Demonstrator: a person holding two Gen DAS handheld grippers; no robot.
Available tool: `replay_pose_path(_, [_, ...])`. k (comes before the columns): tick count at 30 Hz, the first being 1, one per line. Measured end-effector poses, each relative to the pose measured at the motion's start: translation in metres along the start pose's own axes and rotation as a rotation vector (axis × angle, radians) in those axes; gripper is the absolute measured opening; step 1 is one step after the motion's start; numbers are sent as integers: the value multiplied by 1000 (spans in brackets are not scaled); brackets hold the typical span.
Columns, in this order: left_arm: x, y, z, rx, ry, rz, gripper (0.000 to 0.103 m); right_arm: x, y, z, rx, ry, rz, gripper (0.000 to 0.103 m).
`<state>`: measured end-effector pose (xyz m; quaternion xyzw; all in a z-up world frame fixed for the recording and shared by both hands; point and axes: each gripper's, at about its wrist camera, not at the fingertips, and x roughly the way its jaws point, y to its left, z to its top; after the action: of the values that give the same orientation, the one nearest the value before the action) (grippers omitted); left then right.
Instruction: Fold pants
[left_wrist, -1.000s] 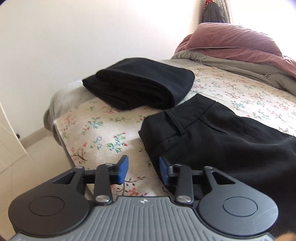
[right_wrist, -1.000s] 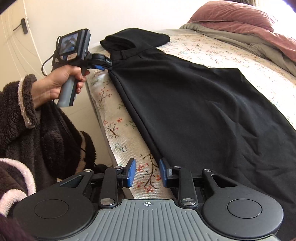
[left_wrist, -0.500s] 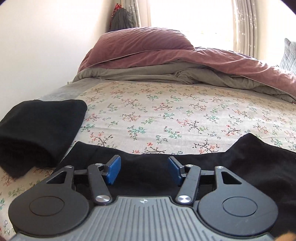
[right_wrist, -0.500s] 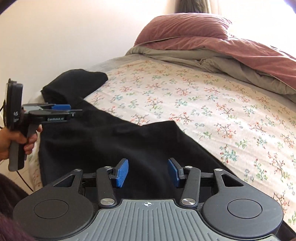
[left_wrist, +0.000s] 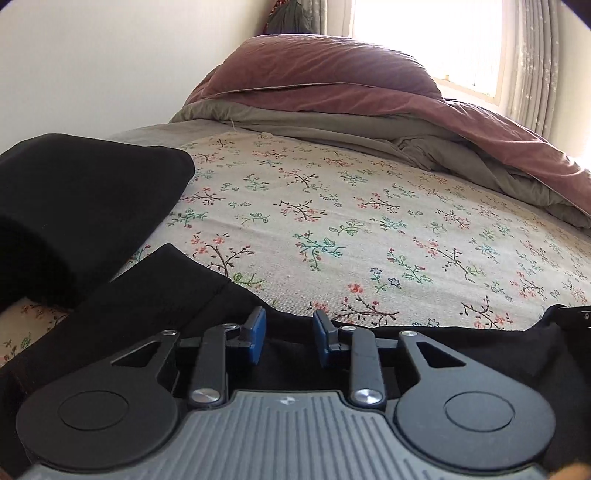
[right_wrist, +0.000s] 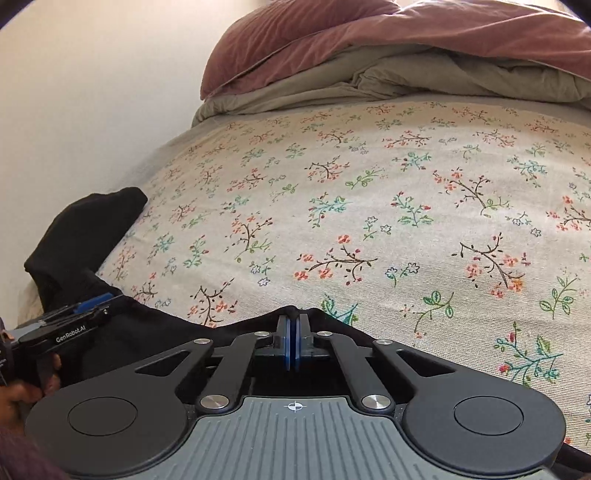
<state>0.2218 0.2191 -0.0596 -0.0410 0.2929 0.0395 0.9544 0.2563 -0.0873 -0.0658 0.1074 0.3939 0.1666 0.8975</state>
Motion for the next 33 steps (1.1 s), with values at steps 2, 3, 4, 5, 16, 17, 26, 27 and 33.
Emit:
replay_pose_path(2, [1,-1,1,1,-4,16,39,2,7,-5,-50,-63,-76,0])
replay_pose_path(3, [1,-4,1,13,-3,29,39,8,8,-4,-58,-54,-92,0])
replay_pose_path(4, [0,-6,1,24,-3,37,39,10,9,-4,-62,-51,-98,0])
replay_pose_path(5, [-1,-8,2,36,-4,45,40,11,11,-2,-70,-49,-107,0])
replay_pose_path(16, [-67,-58,2,255,-137,-114,69,-66,41,-33,-259,-77,-196,42])
replay_pose_path(17, [-70,-62,-1,269,-135,-164,70,-71,43,-41,-280,-66,-199,42])
replay_pose_path(26, [-49,-82,-42,405,9,-267,75,-127,-25,-98,-248,63,-349,43])
replay_pose_path(27, [-49,-80,-42,387,11,-273,76,-134,-39,-101,-221,58,-365,45])
replay_pose_path(33, [-52,-82,-40,392,16,-236,79,-184,-117,-116,-66,15,-517,48])
